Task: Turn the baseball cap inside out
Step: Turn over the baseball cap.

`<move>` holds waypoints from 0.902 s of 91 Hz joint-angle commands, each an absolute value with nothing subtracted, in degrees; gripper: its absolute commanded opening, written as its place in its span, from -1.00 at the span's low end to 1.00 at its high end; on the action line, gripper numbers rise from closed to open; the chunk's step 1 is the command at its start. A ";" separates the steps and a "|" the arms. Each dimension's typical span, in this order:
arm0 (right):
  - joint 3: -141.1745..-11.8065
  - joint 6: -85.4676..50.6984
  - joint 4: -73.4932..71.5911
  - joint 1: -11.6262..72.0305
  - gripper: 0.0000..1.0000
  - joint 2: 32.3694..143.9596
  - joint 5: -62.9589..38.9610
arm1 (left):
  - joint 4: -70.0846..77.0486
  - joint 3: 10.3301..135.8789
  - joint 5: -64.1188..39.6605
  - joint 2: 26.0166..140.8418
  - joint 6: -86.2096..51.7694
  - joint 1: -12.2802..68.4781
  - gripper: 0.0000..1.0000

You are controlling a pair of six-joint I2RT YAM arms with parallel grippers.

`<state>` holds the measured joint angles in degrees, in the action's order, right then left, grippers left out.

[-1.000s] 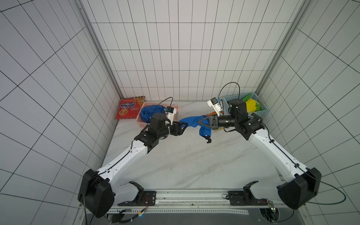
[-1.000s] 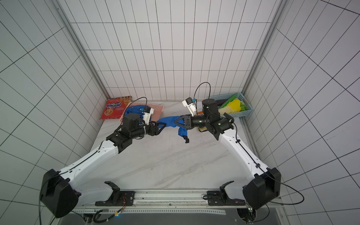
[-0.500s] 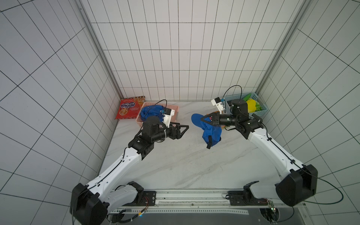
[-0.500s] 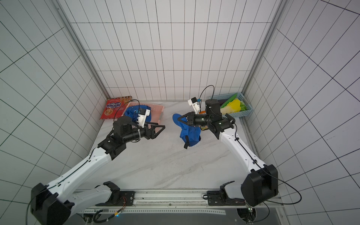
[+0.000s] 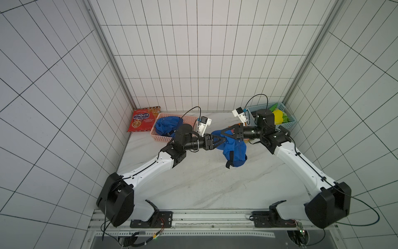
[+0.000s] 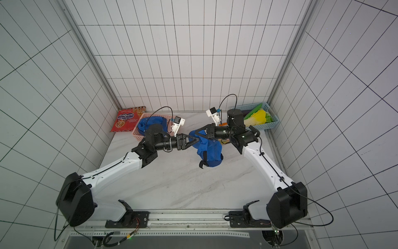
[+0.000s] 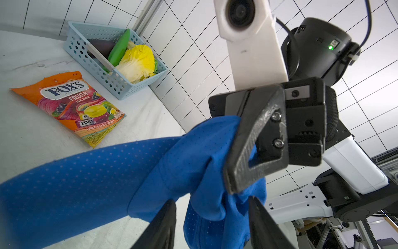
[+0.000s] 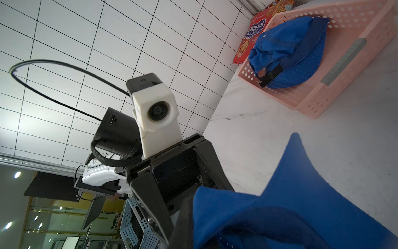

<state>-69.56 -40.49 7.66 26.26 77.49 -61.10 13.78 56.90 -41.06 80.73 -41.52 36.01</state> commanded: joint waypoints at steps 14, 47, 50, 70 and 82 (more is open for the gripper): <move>-72.39 -42.43 4.39 26.79 -1.00 77.09 -63.72 | 18.81 60.01 -45.06 84.22 -44.32 37.54 -0.15; -71.13 -33.08 11.72 22.19 -0.09 72.03 -50.43 | 16.76 56.05 -32.10 79.37 -45.72 36.98 -1.00; -70.55 -31.30 12.21 21.94 0.09 70.92 -47.80 | 16.10 55.88 -30.63 78.77 -46.51 37.00 -1.00; -64.82 -20.47 12.79 24.52 0.54 61.82 -28.70 | 11.45 55.56 -19.48 76.41 -53.86 36.96 -1.00; -63.18 -16.14 13.64 31.91 0.57 59.56 -15.03 | 12.13 55.55 -17.78 76.42 -58.19 36.96 -1.00</move>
